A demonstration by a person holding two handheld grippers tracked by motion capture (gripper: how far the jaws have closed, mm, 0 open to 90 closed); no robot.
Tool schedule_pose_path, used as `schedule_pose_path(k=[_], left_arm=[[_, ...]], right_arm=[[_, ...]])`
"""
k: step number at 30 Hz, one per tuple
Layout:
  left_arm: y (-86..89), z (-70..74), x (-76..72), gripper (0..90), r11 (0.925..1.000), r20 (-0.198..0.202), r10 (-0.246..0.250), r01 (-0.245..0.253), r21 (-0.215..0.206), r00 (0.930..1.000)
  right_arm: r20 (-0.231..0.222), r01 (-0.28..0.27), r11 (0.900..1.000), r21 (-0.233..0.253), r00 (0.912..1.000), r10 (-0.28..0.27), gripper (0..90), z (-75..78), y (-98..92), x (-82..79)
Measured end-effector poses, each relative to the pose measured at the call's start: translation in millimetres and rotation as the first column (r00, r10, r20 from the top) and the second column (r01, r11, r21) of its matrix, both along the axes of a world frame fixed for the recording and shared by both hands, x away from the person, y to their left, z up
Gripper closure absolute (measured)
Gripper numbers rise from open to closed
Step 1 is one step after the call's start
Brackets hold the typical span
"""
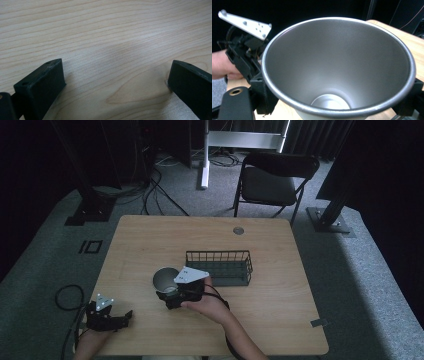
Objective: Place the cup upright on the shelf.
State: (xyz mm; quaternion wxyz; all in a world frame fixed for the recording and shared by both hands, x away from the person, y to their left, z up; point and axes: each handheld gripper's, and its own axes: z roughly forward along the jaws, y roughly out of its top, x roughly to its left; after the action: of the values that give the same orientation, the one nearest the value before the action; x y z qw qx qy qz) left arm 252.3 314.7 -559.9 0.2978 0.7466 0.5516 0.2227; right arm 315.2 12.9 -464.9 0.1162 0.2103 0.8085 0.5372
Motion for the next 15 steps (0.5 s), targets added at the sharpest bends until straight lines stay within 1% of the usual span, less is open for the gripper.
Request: schedule_pose_path(k=[3,5,8,9,11,13,14,15], left_arm=[[0.0,0.0,0.0,1.4,1.0,0.0,0.0,0.0,0.0,1.0],[0.0,0.0,0.0,1.4,1.0,-0.001,0.0,0.0,0.0,1.0],[0.1,0.1,0.0,1.4,1.0,-0.001,0.0,0.0,0.0,1.0],[0.1,0.1,0.0,1.4,1.0,-0.002,-0.001,0.001,0.0,1.0],[0.1,0.1,0.0,1.4,1.0,-0.001,-0.001,0.001,0.0,1.0],[0.0,0.1,0.0,1.4,1.0,-0.001,0.0,0.0,0.0,1.0],[0.0,0.1,0.0,1.4,1.0,-0.001,0.0,0.0,0.0,1.0],[0.1,0.1,0.0,1.4,1.0,-0.001,-0.001,0.001,0.0,1.0]], right_arm=[[0.006,0.019,1.0,0.018,0.9998,-0.019,13.9,11.0,-2.4,1.1],[0.008,0.038,0.998,0.043,0.9992,-0.038,13.9,18.3,-5.4,2.9],[0.021,0.061,0.997,0.054,0.9979,-0.062,13.9,28.8,-9.9,5.9],[0.029,0.061,0.997,0.053,0.9976,-0.063,13.9,32.3,-11.2,6.8],[0.046,0.082,0.995,0.061,0.9954,-0.085,13.9,39.5,-14.6,8.8],[0.059,0.086,0.994,0.07,0.9942,-0.09,14.0,46.5,-19.4,11.5],[0.075,0.087,0.994,0.067,0.993,-0.092,13.9,49.7,-22.4,13.0],[0.074,0.094,0.993,0.068,0.9923,-0.099,14.0,52.7,-25.2,14.5]])
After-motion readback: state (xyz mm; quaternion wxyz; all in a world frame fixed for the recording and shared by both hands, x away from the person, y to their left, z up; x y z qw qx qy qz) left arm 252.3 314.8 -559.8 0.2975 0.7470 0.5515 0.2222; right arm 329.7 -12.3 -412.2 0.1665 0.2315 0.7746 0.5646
